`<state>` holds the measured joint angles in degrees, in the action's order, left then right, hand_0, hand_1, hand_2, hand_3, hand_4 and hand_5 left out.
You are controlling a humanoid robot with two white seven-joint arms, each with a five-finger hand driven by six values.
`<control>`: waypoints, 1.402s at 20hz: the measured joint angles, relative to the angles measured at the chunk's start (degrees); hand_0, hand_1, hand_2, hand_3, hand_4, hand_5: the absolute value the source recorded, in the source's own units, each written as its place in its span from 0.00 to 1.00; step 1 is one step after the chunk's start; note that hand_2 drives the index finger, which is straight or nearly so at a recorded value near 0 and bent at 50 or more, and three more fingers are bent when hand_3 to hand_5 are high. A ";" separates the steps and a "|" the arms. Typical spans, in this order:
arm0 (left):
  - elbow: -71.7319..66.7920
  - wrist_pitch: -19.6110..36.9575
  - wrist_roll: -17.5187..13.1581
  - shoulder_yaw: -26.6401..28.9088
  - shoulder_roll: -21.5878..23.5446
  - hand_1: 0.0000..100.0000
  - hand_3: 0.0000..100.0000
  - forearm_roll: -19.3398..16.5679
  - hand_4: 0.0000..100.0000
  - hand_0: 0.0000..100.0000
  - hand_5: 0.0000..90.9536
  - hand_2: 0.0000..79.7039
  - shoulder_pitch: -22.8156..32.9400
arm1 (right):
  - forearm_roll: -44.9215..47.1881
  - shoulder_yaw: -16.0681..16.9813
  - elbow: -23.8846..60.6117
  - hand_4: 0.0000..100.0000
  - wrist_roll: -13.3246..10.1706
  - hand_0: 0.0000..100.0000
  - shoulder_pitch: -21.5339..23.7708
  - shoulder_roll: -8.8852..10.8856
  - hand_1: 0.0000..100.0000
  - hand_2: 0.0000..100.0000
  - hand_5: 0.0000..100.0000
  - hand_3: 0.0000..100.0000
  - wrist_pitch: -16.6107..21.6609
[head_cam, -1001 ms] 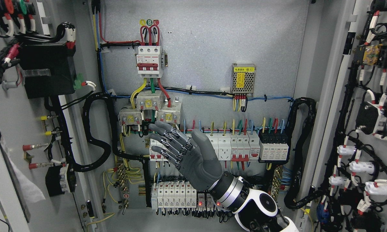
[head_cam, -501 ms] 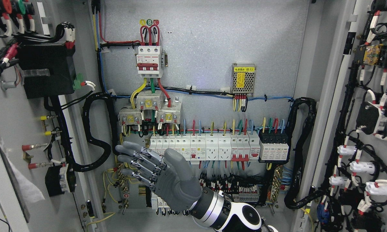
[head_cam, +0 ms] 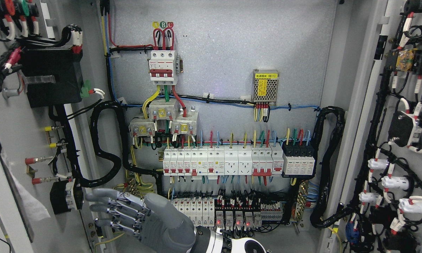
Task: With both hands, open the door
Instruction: 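Lower the right hand out of the cabinet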
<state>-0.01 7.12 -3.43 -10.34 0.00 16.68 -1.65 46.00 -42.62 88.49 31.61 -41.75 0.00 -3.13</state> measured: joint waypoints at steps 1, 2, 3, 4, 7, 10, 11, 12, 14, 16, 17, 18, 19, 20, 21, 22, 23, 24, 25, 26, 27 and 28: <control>0.02 0.03 0.00 0.00 0.00 0.00 0.03 0.00 0.04 0.30 0.00 0.03 -0.11 | 0.33 -0.63 -0.02 0.00 0.04 0.22 -0.22 0.00 0.00 0.00 0.00 0.00 0.00; 0.02 0.06 0.00 0.00 0.00 0.00 0.03 -0.01 0.04 0.30 0.00 0.03 -0.14 | 0.66 -1.14 -0.05 0.00 0.07 0.22 -0.43 0.00 0.00 0.00 0.00 0.00 -0.06; 0.01 0.18 0.00 0.00 0.00 0.00 0.03 -0.01 0.04 0.30 0.00 0.03 -0.15 | 0.92 -1.62 -0.08 0.00 0.09 0.22 -0.63 0.00 0.00 0.00 0.00 0.00 -0.13; 0.02 0.29 0.00 0.01 0.00 0.00 0.03 -0.02 0.04 0.30 0.00 0.03 -0.21 | 1.14 -2.05 -0.10 0.00 0.09 0.22 -0.82 0.00 0.00 0.00 0.00 0.00 -0.24; 0.02 0.14 0.00 0.01 0.00 0.00 0.03 -0.03 0.04 0.30 0.00 0.03 -0.27 | 1.63 -3.16 -0.12 0.00 0.09 0.22 -1.44 0.00 0.00 0.00 0.00 0.00 -0.37; 0.01 -0.05 0.00 0.02 0.00 0.00 0.03 -0.05 0.04 0.30 0.00 0.03 -0.32 | 1.93 -4.02 -0.15 0.00 -0.03 0.22 -2.01 0.00 0.00 0.00 0.00 0.00 -0.44; 0.01 -0.05 0.00 0.02 0.00 0.00 0.03 -0.05 0.04 0.30 0.00 0.03 -0.33 | 2.00 -4.26 -0.20 0.00 -0.07 0.22 -2.21 0.00 0.00 0.00 0.00 0.00 -0.44; 0.01 -0.06 0.00 0.02 0.00 0.00 0.03 -0.05 0.04 0.30 0.00 0.03 -0.33 | 2.07 -4.48 -0.22 0.00 -0.10 0.22 -2.47 0.00 0.00 0.00 0.00 0.00 -0.47; 0.01 -0.06 0.00 0.03 0.00 0.00 0.03 -0.05 0.04 0.30 0.00 0.03 -0.34 | 2.21 -4.89 -0.31 0.00 -0.10 0.22 -2.91 0.00 0.00 0.00 0.00 0.00 -0.53; 0.01 -0.07 0.00 0.03 0.00 0.00 0.03 -0.03 0.04 0.30 0.00 0.03 -0.35 | 2.29 -5.36 -0.38 0.00 -0.11 0.22 -3.46 0.00 0.00 0.00 0.00 0.00 -0.60; 0.01 -0.07 0.00 0.03 0.00 0.00 0.03 -0.02 0.04 0.30 0.00 0.03 -0.36 | 2.34 -5.65 -0.45 0.00 -0.11 0.22 -3.74 0.00 0.00 0.00 0.00 0.00 -0.60; 0.01 -0.07 0.00 0.03 0.00 0.00 0.03 -0.02 0.04 0.30 0.00 0.03 -0.36 | 2.39 -5.91 -0.51 0.00 -0.11 0.22 -4.01 0.00 0.00 0.00 0.00 0.00 -0.61; 0.01 -0.07 0.00 0.03 0.00 0.00 0.03 -0.02 0.04 0.30 0.00 0.03 -0.36 | 2.43 -6.20 -0.61 0.00 -0.11 0.22 -4.22 0.00 0.00 0.00 0.00 0.00 -0.61; 0.01 -0.08 0.00 0.03 0.00 0.00 0.03 -0.01 0.04 0.30 0.00 0.03 -0.36 | 2.45 -6.53 -0.72 0.00 -0.11 0.22 -4.51 0.00 0.00 0.00 0.00 0.00 -0.61; 0.01 -0.09 0.00 0.03 0.00 0.00 0.03 -0.02 0.04 0.30 0.00 0.03 -0.36 | 2.47 -6.88 -0.83 0.00 -0.11 0.22 -4.74 0.00 0.00 0.00 0.00 0.00 -0.61; 0.01 -0.11 0.00 0.03 0.00 0.00 0.03 -0.02 0.04 0.30 0.00 0.03 -0.36 | 2.50 -7.25 -0.93 0.00 -0.11 0.22 -5.00 0.00 0.00 0.00 0.00 0.00 -0.61; 0.01 -0.12 0.00 0.03 0.00 0.00 0.03 -0.02 0.04 0.30 0.00 0.03 -0.37 | 2.52 -7.68 -1.06 0.00 -0.16 0.22 -5.30 0.00 0.00 0.00 0.00 0.00 -0.61; 0.01 -0.12 0.00 0.03 0.00 0.00 0.03 -0.02 0.04 0.30 0.00 0.03 -0.37 | 2.62 -8.03 -1.20 0.00 -0.18 0.22 -5.56 0.00 0.00 0.00 0.00 0.00 -0.61; 0.01 -0.12 0.00 0.03 0.00 0.00 0.03 -0.03 0.04 0.30 0.00 0.03 -0.37 | 2.87 -8.38 -1.39 0.00 -0.23 0.22 -5.83 0.00 0.00 0.00 0.00 0.00 -0.61; 0.01 -0.13 0.00 0.04 0.00 0.00 0.03 -0.03 0.04 0.30 0.00 0.03 -0.37 | 3.30 -8.68 -1.56 0.00 -0.22 0.22 -6.09 0.00 0.00 0.00 0.00 0.00 -0.61; 0.01 -0.12 0.00 0.04 0.00 0.00 0.03 -0.03 0.04 0.30 0.00 0.03 -0.37 | 3.78 -9.02 -1.77 0.00 -0.29 0.22 -6.31 0.00 0.00 0.00 0.00 0.00 -0.61; 0.02 -0.13 0.00 0.04 0.00 0.00 0.03 -0.03 0.04 0.30 0.00 0.03 -0.37 | 4.19 -9.36 -1.96 0.00 -0.33 0.22 -6.55 0.00 0.00 0.00 0.00 0.00 -0.61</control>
<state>0.00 7.00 -3.43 -10.30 0.00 16.65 -2.02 50.19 -51.98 86.53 31.29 -48.30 0.00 -3.75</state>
